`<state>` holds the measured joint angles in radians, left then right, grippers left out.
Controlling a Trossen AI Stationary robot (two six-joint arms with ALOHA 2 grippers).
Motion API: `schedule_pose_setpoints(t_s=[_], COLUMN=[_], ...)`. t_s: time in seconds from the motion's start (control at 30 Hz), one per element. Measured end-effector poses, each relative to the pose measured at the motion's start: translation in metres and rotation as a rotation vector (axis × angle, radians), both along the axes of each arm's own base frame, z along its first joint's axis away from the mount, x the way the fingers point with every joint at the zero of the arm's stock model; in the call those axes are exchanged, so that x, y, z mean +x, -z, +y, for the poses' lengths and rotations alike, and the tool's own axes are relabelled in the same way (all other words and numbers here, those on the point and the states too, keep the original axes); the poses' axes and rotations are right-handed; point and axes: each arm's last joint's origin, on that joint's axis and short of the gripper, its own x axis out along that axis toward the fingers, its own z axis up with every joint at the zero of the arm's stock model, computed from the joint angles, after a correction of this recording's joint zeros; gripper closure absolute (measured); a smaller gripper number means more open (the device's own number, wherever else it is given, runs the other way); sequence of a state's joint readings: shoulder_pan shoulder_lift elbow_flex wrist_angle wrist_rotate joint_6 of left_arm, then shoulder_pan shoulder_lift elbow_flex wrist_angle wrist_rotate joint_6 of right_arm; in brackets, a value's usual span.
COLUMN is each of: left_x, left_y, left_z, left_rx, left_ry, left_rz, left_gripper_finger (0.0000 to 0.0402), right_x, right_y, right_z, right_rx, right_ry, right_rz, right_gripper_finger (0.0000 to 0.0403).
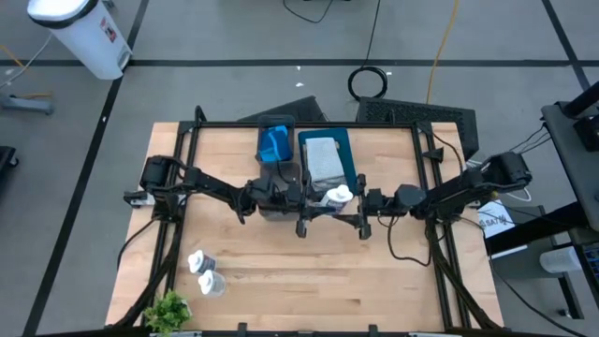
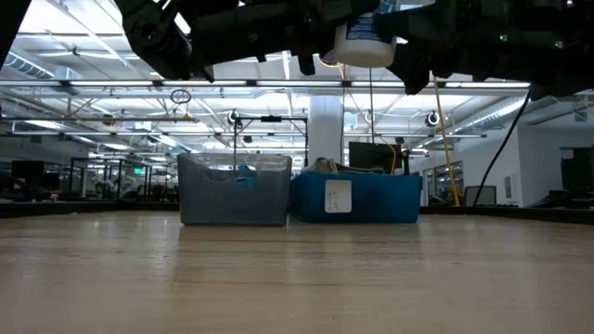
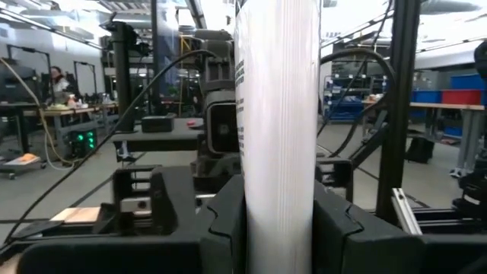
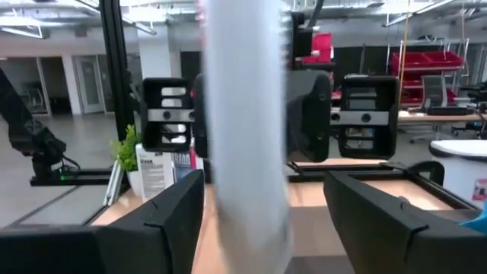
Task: Pick & Place Kitchen Items
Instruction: Put the top right white plastic restorer bottle into the bottom black bin
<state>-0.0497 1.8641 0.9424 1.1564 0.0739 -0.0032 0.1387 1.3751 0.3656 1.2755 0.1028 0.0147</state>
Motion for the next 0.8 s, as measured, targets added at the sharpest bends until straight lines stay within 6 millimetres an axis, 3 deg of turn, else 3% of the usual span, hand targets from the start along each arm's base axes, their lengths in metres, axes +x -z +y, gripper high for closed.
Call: schedule_pose_setpoints(t_s=[0.2, 0.37, 0.57, 0.67, 0.8], left_x=[0.001, 0.006, 0.009, 0.010, 0.004], left_y=[-0.002, -0.003, -0.002, -0.001, -0.019], left_z=[-0.004, -0.007, -0.010, -0.011, -0.011], left_rx=[-0.004, -0.014, -0.043, -0.104, -0.130], left_ry=[-0.008, -0.038, -0.042, -0.024, 0.011], left_rz=[-0.006, 0.047, 0.096, 0.116, 0.104], left_gripper_finger=[0.0312, 0.0305, 0.0242, 0.0208, 0.0175], right_x=[0.004, 0.012, 0.013, 0.012, 0.010], right_y=[0.007, 0.011, 0.013, 0.016, 0.023], right_z=[0.001, 0.002, 0.003, 0.003, 0.003], right_rx=[-0.001, -0.010, -0.043, -0.051, -0.059], right_ry=[0.000, -0.025, -0.043, -0.050, -0.052], right_rz=[0.008, 0.031, 0.035, 0.063, 0.140], right_gripper_finger=[0.0201, 0.0258, 0.0332, 0.0336, 0.0336])
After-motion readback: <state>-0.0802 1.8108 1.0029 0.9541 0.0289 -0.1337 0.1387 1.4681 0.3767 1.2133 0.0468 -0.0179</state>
